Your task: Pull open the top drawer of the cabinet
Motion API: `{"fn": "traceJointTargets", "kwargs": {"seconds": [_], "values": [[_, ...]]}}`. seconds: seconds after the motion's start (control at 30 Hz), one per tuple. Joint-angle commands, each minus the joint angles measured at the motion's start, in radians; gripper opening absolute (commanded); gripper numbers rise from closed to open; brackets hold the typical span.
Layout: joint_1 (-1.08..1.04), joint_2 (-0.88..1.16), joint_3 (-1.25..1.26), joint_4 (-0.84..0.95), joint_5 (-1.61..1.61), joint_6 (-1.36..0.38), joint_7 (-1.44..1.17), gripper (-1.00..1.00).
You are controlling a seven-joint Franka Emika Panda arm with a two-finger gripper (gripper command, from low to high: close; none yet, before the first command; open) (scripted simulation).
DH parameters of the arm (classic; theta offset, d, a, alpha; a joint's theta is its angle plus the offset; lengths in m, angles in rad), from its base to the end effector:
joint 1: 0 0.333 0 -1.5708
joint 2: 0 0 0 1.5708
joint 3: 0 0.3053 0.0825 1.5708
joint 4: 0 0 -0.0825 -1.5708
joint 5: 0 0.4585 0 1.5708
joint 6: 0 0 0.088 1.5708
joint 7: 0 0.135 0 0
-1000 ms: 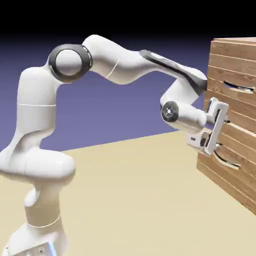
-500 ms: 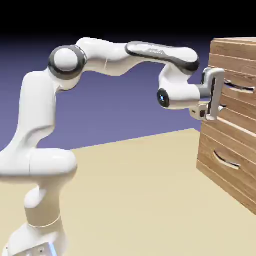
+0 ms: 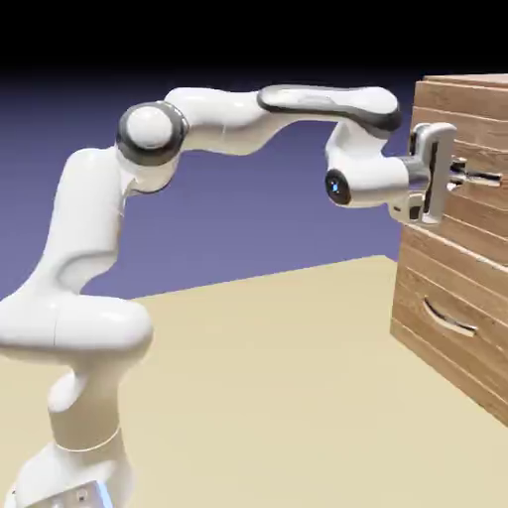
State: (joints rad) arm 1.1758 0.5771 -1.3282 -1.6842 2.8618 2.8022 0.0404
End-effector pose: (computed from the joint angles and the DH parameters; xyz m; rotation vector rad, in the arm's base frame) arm 0.7384 0.0016 0.4827 -0.6143 1.4811 -0.6129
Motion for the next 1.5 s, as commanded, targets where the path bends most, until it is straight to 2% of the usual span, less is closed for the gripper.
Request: {"fn": "traceJointTargets", "kwargs": {"seconds": [0.0, 0.5, 0.73, 1.0, 1.37, 1.4, 1.47], "values": [[0.036, -0.014, -0.028, -0.03, 0.007, -0.005, -0.017, -1.0], [0.58, -0.069, -0.499, -0.368, 0.036, -0.063, -0.108, -1.0], [0.581, 0.127, -0.535, -0.444, -0.064, -0.121, 0.162, -1.0], [0.78, -0.051, -0.676, -0.475, 0.036, -0.07, -0.126, -1.0], [1.175, 0.197, -1.011, -0.791, -0.063, -0.068, 0.022, -1.0], [1.175, 0.197, -1.011, -0.791, -0.063, -0.068, 0.022, 1.0], [1.211, 0.228, -1.037, -0.821, -0.077, -0.059, 0.037, 1.0]]}}
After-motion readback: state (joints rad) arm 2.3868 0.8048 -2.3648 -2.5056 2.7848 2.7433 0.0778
